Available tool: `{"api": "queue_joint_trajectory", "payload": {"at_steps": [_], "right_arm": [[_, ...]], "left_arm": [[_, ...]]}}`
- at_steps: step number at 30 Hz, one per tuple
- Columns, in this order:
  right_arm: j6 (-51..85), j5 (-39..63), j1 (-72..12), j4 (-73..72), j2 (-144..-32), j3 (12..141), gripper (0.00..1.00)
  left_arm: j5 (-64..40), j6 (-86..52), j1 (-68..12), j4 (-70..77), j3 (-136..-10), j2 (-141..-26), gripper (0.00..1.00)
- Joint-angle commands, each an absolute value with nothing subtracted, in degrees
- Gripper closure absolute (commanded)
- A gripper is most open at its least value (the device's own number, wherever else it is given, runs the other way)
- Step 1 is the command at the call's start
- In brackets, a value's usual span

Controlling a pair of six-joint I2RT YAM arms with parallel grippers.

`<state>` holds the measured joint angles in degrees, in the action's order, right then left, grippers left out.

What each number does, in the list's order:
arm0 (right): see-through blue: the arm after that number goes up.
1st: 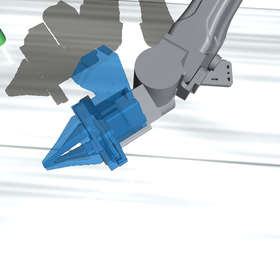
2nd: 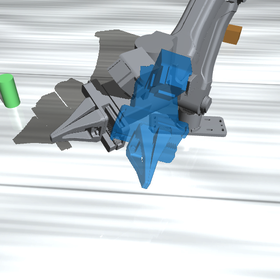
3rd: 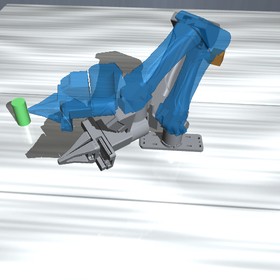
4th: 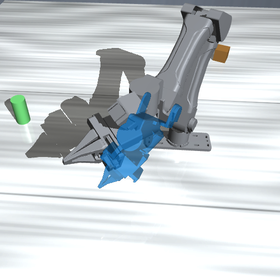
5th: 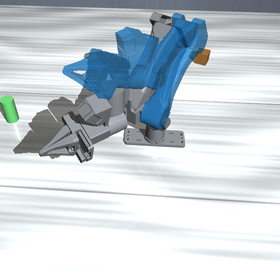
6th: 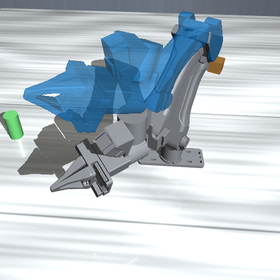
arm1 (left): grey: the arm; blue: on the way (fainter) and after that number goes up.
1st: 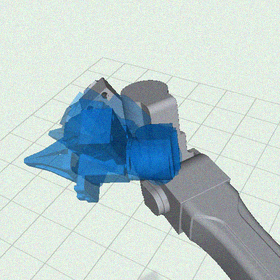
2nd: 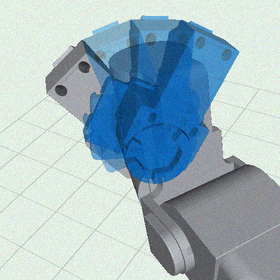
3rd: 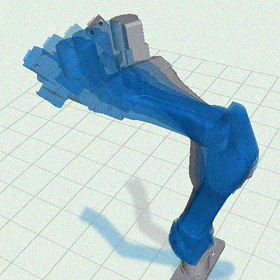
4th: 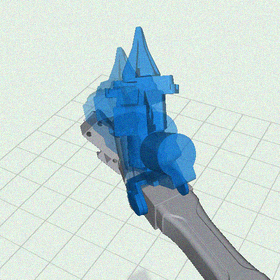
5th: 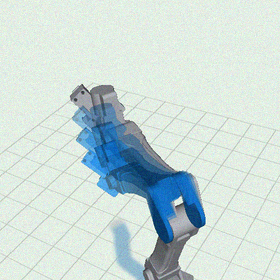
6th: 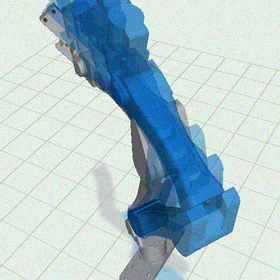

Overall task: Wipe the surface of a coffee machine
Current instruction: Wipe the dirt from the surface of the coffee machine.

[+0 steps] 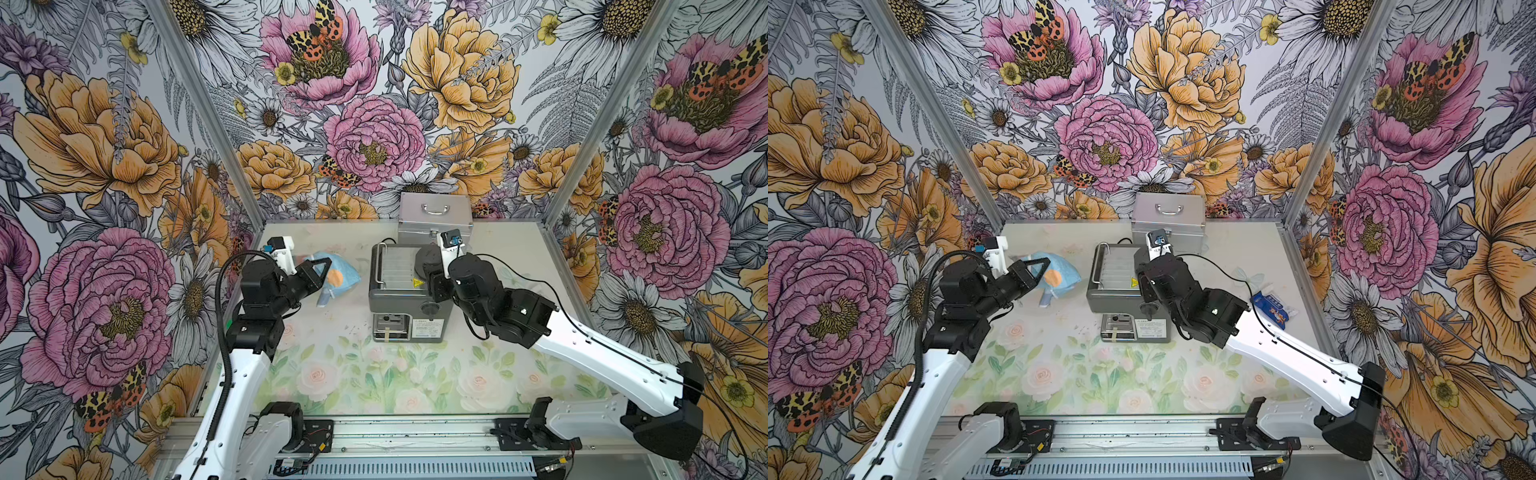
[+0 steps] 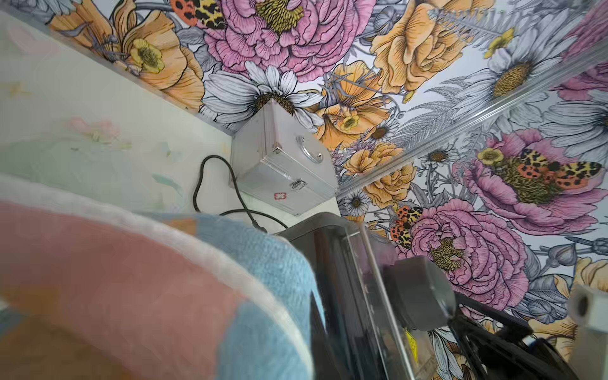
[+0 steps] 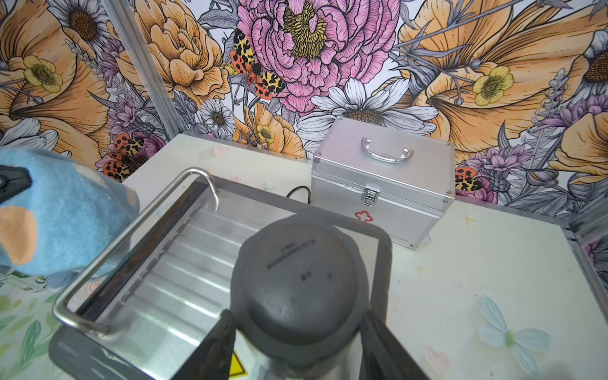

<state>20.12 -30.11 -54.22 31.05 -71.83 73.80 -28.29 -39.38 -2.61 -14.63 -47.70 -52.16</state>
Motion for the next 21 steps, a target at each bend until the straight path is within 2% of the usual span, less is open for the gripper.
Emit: {"api": "queue_joint_trajectory", "payload": {"at_steps": [1, 17, 21], "right_arm": [[19.60, -28.26, -54.45, 32.98, -71.88, 72.55, 0.39], [20.75, -28.13, -54.33, 32.56, -72.33, 72.17, 0.39], [21.07, -28.33, -54.25, 32.53, -72.47, 71.89, 0.39]], "left_arm": [[-31.02, -38.48, -3.46, -14.19, -50.28, -54.96, 1.00], [-29.16, -41.75, -11.31, -1.78, -51.64, -67.42, 1.00], [-29.05, -40.61, -13.51, -1.49, -56.22, -69.46, 1.00]]}}
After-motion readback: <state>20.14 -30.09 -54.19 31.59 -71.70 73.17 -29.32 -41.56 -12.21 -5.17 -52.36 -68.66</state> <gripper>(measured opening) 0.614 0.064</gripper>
